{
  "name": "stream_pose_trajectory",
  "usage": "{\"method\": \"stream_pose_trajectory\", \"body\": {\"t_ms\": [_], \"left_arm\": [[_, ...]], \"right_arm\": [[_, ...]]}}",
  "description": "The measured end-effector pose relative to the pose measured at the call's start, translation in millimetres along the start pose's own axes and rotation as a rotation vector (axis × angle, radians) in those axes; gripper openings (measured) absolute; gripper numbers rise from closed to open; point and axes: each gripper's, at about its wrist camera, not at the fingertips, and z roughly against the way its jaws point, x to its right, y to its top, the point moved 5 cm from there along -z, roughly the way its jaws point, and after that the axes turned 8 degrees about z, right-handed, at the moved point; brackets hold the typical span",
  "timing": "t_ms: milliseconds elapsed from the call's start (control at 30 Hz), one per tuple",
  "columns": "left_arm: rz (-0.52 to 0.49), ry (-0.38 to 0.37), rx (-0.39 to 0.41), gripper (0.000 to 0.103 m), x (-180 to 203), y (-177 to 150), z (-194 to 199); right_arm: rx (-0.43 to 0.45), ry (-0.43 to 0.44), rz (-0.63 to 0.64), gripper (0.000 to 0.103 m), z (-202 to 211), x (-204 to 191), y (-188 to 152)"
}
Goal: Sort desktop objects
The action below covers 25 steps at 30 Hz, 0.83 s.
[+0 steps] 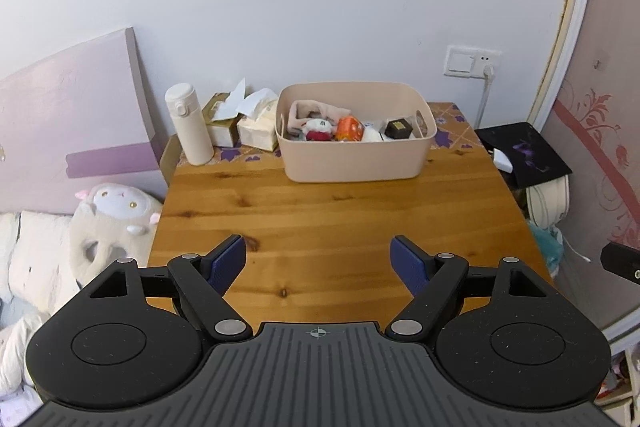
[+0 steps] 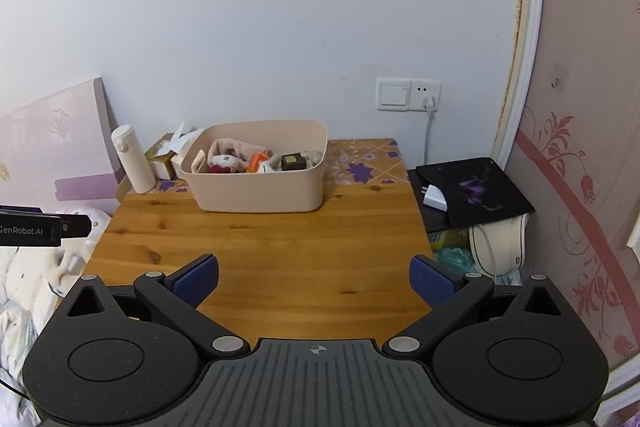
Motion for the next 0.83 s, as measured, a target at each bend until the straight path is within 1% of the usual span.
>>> {"method": "stream_pose_trajectory", "body": {"t_ms": [67,233,400,600,733,833], "left_arm": [[0.002,-0.004,-0.006,0.081,-2,-4,7],[0.001,0.014,-0.008,0.081,-6,-7,20],[0.000,0.003,-0.042,0.081,-10,-14,27],[0.012,-0.012,-0.072,0.081,-10,-22,25],[0.027,-0.021,-0.083,0.081,-8,-22,21],[0.020,-0.031,-0.087,0.081,-6,-19,17]], "right_arm": [[-0.003,-0.001,0.007,0.103,8,1,-4],[-0.016,-0.005,-0.003,0.103,22,6,-16],[-0.037,-0.013,-0.021,0.103,29,13,-23],[-0.046,-0.019,-0.032,0.103,28,19,-24],[-0.046,-0.027,-0.032,0.103,28,19,-23],[-0.052,-0.032,-0.030,0.103,25,17,-23]]}}
